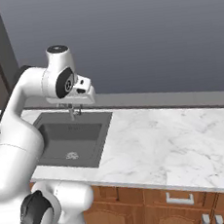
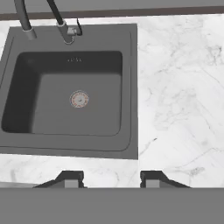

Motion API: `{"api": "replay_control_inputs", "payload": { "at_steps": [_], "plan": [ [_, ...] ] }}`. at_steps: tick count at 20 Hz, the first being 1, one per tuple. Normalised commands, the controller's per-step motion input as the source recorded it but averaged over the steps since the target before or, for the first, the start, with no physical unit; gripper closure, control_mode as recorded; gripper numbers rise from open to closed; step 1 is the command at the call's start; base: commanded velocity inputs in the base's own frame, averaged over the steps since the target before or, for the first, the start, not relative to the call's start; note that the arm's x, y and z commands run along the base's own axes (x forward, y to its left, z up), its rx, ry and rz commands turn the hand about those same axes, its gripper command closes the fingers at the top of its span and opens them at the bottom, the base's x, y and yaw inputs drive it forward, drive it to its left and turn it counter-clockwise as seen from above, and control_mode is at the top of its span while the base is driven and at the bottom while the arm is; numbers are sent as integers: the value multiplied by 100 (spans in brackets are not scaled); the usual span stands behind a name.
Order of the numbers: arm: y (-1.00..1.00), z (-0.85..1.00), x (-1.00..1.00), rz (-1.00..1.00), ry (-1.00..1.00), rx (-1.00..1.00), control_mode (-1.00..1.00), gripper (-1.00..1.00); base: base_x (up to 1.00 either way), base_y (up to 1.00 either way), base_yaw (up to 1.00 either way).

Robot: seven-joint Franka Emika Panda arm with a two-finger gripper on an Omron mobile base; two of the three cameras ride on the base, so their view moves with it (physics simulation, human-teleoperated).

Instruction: Place the bowl with donut and the cupcake onto the tray.

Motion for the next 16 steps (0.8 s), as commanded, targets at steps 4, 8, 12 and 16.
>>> {"api": "replay_control_inputs", "payload": {
  "at_steps": [4,8,12,16],
  "plan": [
    [0,0,0,0,0,0,100,-100,-11,0,0],
    [0,0,0,0,0,0,100,-100,-37,0,0],
    [0,0,0,0,0,0,100,-100,-51,0,0],
    [0,0,0,0,0,0,100,-100,-47,0,0]
  ]
}}
